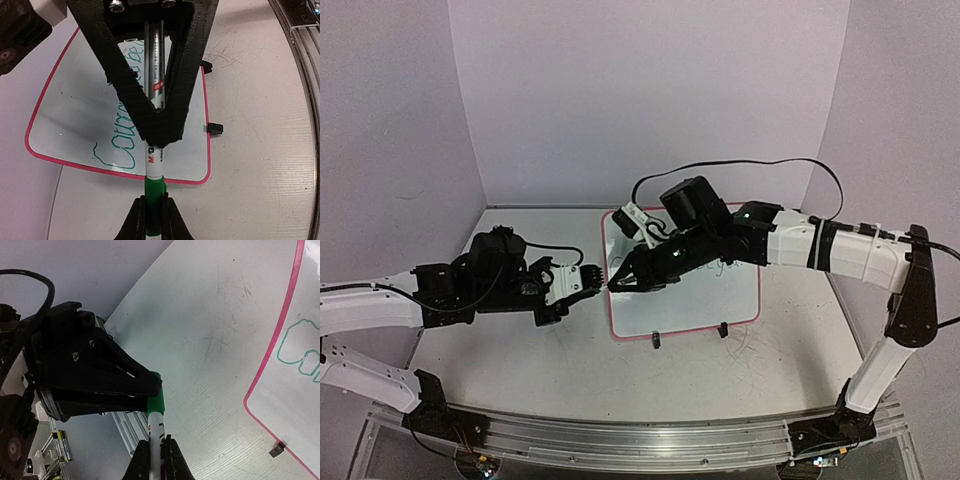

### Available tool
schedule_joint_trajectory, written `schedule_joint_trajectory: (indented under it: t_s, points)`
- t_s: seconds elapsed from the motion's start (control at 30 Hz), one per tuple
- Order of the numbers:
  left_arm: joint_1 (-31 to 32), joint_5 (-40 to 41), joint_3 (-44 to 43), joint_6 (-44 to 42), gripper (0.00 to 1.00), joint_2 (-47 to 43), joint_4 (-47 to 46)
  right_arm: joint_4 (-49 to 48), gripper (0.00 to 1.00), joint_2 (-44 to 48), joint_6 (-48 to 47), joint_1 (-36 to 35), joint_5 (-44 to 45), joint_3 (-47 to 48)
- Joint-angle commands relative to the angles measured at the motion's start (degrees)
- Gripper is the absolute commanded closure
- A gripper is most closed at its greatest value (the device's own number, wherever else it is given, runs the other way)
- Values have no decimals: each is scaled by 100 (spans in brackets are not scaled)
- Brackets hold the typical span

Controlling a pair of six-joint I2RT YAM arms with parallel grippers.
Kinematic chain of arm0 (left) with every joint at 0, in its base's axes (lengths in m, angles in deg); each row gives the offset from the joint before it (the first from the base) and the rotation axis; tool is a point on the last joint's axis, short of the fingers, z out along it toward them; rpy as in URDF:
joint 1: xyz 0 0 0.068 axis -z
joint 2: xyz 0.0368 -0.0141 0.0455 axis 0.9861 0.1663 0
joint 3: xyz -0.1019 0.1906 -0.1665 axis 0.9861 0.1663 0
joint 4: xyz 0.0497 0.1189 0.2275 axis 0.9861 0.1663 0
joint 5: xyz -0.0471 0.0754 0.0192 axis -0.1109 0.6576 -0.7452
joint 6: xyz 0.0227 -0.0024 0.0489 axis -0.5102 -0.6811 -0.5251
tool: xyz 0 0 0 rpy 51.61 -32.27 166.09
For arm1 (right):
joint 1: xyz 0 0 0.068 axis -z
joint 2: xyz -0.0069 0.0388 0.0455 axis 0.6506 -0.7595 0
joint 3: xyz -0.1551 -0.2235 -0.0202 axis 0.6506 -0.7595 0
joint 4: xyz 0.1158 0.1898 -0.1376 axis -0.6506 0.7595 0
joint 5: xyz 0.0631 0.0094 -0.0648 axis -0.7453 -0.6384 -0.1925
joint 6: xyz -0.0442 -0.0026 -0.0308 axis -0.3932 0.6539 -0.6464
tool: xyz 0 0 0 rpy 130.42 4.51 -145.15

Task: Write a sentence on the whiteboard
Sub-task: Insert the pen cap into the whiteboard marker.

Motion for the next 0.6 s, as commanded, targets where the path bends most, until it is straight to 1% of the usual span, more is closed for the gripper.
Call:
schedule_joint_trajectory:
  t_s: [0.0, 0.13, 0.23, 0.37, 0.57]
  points:
    - [221, 41, -589, -272, 100, 72, 191, 281, 100, -198, -206, -58, -84, 261]
    - [539, 370, -854, -412, 100, 201, 202, 295, 100, -419, -145, -143, -301, 362]
    - [731, 411, -1020, -378, 100, 377, 194, 191, 100, -577, -64, -241, -470, 452]
    - [971, 614, -1074, -216, 100, 499, 84, -383, 100, -602, 235, -305, -576, 227]
    - [1026, 718, -881, 180, 100, 300, -136, -1168, 100, -448, 624, -341, -581, -312]
